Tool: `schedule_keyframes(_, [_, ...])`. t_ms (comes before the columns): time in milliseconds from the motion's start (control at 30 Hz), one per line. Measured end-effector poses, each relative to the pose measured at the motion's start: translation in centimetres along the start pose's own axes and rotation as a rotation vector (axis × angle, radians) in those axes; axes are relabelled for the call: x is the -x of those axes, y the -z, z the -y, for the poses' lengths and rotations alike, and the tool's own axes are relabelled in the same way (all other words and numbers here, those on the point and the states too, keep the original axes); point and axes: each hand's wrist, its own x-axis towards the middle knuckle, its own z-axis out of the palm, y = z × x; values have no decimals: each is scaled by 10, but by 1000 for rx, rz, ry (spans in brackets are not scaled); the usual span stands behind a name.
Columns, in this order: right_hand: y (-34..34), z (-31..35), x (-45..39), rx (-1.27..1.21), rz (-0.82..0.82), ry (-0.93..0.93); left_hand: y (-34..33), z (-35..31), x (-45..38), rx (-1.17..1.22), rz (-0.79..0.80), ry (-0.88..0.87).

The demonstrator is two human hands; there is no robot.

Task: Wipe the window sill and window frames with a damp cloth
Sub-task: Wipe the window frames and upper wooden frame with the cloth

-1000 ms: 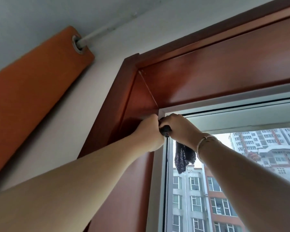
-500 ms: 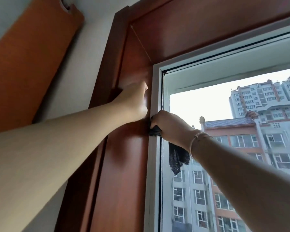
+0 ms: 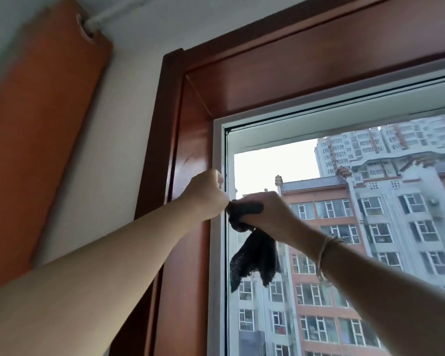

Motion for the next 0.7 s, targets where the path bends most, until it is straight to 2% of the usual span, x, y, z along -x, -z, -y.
schedule_keyframes(100, [28, 3, 18, -165, -100, -89, -21, -15, 7, 181, 77, 63])
schedule_keyframes(233, [89, 7, 55, -198, -159, -284, -53, -59, 23, 542, 336, 151])
schedule_keyframes(467, [228, 33, 138, -73, -205, -363, -102, -183, 58, 1015, 519, 123])
schedule_keyframes(600, [323, 48, 197, 95, -201, -454, -138, -278, 83, 1204, 479, 72])
schedule_keyframes(700, [392, 55, 240, 52, -80, -646, -163, -353, 102, 1249, 332, 62])
